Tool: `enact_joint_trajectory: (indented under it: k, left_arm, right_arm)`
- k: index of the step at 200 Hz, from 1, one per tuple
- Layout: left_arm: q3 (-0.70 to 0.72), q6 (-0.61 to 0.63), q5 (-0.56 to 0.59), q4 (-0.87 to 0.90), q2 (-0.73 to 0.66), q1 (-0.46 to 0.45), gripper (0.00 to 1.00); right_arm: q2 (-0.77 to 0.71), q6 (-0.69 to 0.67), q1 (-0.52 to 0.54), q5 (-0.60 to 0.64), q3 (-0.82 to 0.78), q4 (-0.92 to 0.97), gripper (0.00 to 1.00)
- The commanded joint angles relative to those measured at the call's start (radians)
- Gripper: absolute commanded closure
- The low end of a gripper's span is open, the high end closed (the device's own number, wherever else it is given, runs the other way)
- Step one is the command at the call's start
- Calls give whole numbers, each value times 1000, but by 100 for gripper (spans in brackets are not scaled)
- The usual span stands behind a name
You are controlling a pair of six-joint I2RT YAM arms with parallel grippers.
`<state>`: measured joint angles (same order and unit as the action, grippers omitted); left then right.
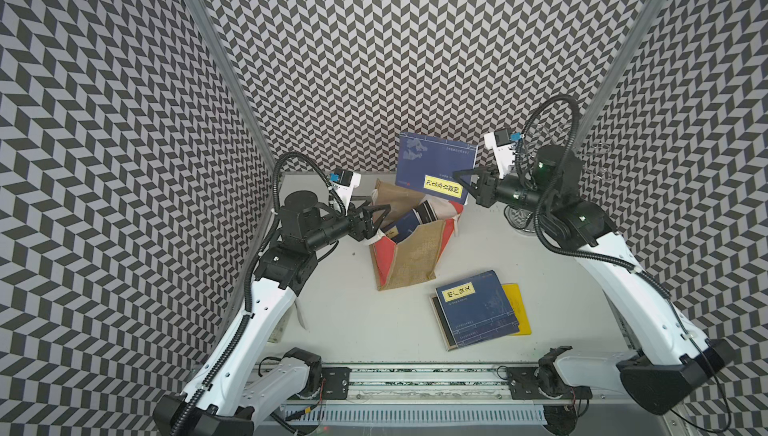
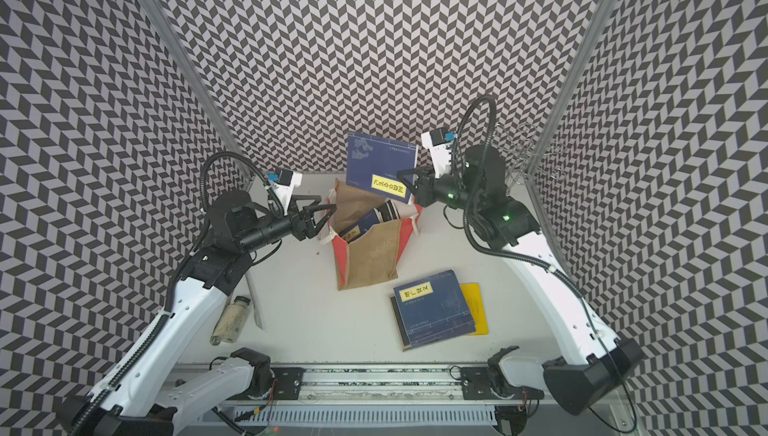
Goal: Put the books into the canvas bag
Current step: Place the book in the canvas bag.
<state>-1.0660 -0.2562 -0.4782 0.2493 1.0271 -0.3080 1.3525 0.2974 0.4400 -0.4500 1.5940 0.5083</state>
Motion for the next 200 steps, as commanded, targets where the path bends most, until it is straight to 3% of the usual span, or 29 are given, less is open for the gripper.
enact_joint_trajectory:
  k: [1, 12, 30, 45, 113, 200]
  left_arm:
    - [-12, -2, 166, 59, 9, 15, 27]
    - [-6, -1, 178, 62, 18, 15, 27]
    - [-8, -2, 197, 73, 35, 16, 27]
    - [-16, 5, 218, 92, 48, 15, 27]
    - [-12, 28, 285, 132, 96, 16, 31]
    - [9, 15, 270, 125, 121, 15, 34]
  right_arm:
    - [95, -7, 3, 227, 176, 299, 100]
    - [162, -56, 18, 233, 278, 384, 100]
    - [286, -120, 95, 375, 477, 541, 100]
    - [365, -147, 134, 411, 600, 627, 100]
    - [468, -127, 271, 506, 609, 680, 100]
    - [598, -93, 359, 458, 654, 713, 100]
